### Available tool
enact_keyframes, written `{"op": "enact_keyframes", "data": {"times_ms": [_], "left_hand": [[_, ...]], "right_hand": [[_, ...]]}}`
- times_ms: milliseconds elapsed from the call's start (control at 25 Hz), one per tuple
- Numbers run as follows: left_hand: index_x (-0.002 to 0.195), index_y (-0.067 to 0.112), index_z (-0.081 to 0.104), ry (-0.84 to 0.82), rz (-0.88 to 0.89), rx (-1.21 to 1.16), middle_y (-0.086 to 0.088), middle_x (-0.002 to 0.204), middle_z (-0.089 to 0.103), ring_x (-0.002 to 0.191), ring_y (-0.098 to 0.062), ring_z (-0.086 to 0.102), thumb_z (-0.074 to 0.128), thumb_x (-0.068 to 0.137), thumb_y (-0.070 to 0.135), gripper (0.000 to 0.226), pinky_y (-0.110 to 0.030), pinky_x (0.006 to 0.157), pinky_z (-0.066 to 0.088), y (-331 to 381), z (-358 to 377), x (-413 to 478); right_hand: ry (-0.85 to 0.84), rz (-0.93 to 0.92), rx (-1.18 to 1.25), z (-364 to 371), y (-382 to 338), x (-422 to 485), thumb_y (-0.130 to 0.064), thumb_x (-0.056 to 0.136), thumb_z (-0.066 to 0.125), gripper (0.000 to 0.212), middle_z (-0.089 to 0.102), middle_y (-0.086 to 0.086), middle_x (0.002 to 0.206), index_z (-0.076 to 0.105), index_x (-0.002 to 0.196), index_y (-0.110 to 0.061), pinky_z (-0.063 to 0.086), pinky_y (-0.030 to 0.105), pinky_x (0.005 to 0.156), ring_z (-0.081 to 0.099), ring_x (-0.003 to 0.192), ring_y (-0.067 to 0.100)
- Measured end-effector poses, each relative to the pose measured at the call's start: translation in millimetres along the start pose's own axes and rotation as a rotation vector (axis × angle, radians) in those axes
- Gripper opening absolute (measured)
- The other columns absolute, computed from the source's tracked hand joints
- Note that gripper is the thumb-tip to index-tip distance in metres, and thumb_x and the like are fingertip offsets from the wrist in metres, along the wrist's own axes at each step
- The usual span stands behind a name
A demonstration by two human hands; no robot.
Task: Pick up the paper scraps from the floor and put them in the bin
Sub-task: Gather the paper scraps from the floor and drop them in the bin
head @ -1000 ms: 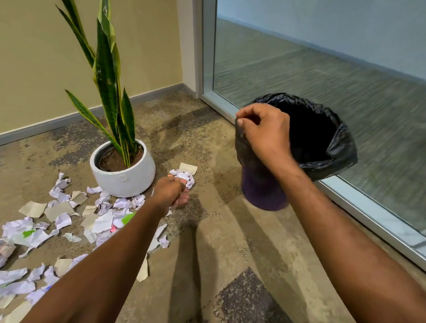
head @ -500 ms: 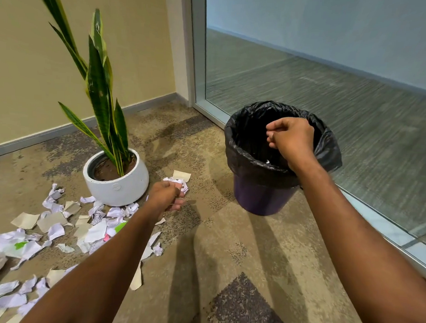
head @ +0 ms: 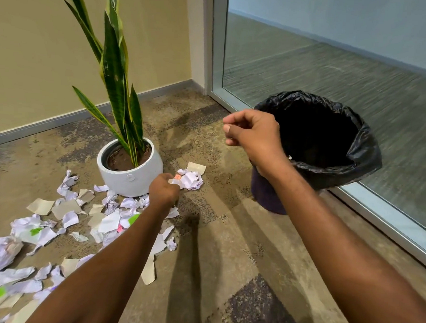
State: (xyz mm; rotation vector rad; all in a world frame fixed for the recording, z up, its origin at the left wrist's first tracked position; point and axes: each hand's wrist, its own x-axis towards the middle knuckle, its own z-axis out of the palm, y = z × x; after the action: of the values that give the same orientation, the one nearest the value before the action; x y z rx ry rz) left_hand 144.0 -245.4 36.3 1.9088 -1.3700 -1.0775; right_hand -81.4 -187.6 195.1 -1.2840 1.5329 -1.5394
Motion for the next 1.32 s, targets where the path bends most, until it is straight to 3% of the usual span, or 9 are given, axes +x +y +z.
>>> {"op": "enact_keyframes", "data": {"times_ms": [160, 320, 400, 520, 680, 800, 1000, 1200, 1320], "left_hand": [[0.134, 0.01, 0.064, -0.063, 0.111, 0.16, -0.016, 0.126, 0.068, 0.103, -0.037, 0.07, 0.074, 0.088, 0.006, 0.047, -0.049, 0.086, 0.063, -8.6, 9.0, 17.8], [0.105, 0.029, 0.068, -0.15, 0.308, 0.245, 0.003, 0.098, 0.069, 0.089, -0.021, 0.064, 0.079, 0.089, 0.033, 0.021, -0.028, 0.076, 0.042, -11.5, 14.7, 39.2], [0.109, 0.025, 0.063, -0.206, 0.315, 0.335, -0.004, 0.107, 0.072, 0.094, -0.024, 0.064, 0.079, 0.089, 0.031, 0.027, -0.029, 0.077, 0.041, -11.2, 16.7, 57.9], [0.133, 0.009, 0.054, -0.282, 0.288, 0.534, -0.017, 0.131, 0.066, 0.118, -0.038, 0.063, 0.079, 0.084, 0.016, 0.056, -0.039, 0.093, 0.052, -10.4, 21.7, 79.7], [0.136, 0.007, 0.052, -0.283, 0.32, 0.566, -0.018, 0.133, 0.065, 0.124, -0.04, 0.062, 0.083, 0.082, 0.024, 0.065, -0.05, 0.103, 0.052, -13.4, 29.3, 88.6], [0.135, 0.005, 0.053, -0.193, 0.346, 0.607, -0.021, 0.128, 0.068, 0.121, -0.042, 0.064, 0.082, 0.083, 0.028, 0.064, -0.05, 0.101, 0.053, -12.0, 36.3, 87.4], [0.128, 0.005, 0.058, -0.119, 0.376, 0.629, -0.019, 0.128, 0.067, 0.12, -0.041, 0.063, 0.077, 0.087, 0.019, 0.047, -0.051, 0.097, 0.053, -10.4, 38.3, 82.2], [0.109, 0.002, 0.067, -0.112, 0.406, 0.401, -0.019, 0.11, 0.07, 0.102, -0.038, 0.066, 0.067, 0.092, 0.022, 0.026, -0.049, 0.087, 0.054, -12.2, 34.0, 75.4], [0.099, 0.0, 0.07, -0.124, 0.38, 0.263, -0.019, 0.098, 0.073, 0.091, -0.037, 0.067, 0.064, 0.088, 0.027, 0.03, -0.048, 0.081, 0.054, -15.6, 30.2, 66.0]], "right_hand": [[-0.229, 0.107, -0.137, 54.3, 54.7, 3.8, -0.006, 0.085, 0.086, 0.018, 0.077, -0.001, 0.087, 0.08, 0.099, -0.015, 0.068, 0.043, 0.081, 0.073, 0.081, 0.014], [-0.407, 0.255, -0.439, 88.1, 122.4, 21.9, -0.008, 0.074, 0.095, 0.059, 0.071, 0.007, 0.119, 0.071, 0.128, -0.016, 0.06, 0.043, 0.098, 0.069, 0.11, 0.023], [-0.516, 0.268, -0.601, 102.2, 149.6, 36.3, -0.011, 0.067, 0.099, 0.089, 0.062, 0.011, 0.139, 0.059, 0.146, -0.019, 0.057, 0.042, 0.1, 0.062, 0.126, 0.032], [-0.66, 0.25, -0.868, 120.4, 184.0, 52.4, -0.019, 0.061, 0.102, 0.129, 0.035, 0.012, 0.161, 0.029, 0.167, -0.033, 0.049, 0.051, 0.112, 0.039, 0.144, 0.036], [-0.74, 0.296, -1.014, 134.4, 209.2, 62.8, -0.025, 0.057, 0.103, 0.149, 0.011, 0.002, 0.174, 0.006, 0.168, -0.046, 0.047, 0.061, 0.11, 0.023, 0.151, 0.039], [-0.747, 0.213, -1.005, 135.8, 217.5, 69.4, -0.033, 0.055, 0.104, 0.142, 0.026, 0.0, 0.169, 0.018, 0.169, -0.04, 0.045, 0.058, 0.111, 0.028, 0.145, 0.033], [-0.709, 0.142, -0.886, 138.2, 223.5, 64.0, -0.027, 0.063, 0.098, 0.108, 0.046, -0.004, 0.14, 0.045, 0.157, -0.035, 0.05, 0.048, 0.101, 0.038, 0.129, 0.026], [-0.642, 0.12, -0.74, 139.8, 227.5, 49.9, -0.024, 0.077, 0.088, 0.078, 0.047, 0.0, 0.121, 0.056, 0.147, -0.034, 0.055, 0.046, 0.094, 0.051, 0.117, 0.026], [-0.593, 0.159, -0.637, 138.0, 226.7, 39.7, -0.024, 0.08, 0.086, 0.07, 0.049, -0.002, 0.122, 0.06, 0.144, -0.034, 0.056, 0.039, 0.092, 0.056, 0.114, 0.021]]}}
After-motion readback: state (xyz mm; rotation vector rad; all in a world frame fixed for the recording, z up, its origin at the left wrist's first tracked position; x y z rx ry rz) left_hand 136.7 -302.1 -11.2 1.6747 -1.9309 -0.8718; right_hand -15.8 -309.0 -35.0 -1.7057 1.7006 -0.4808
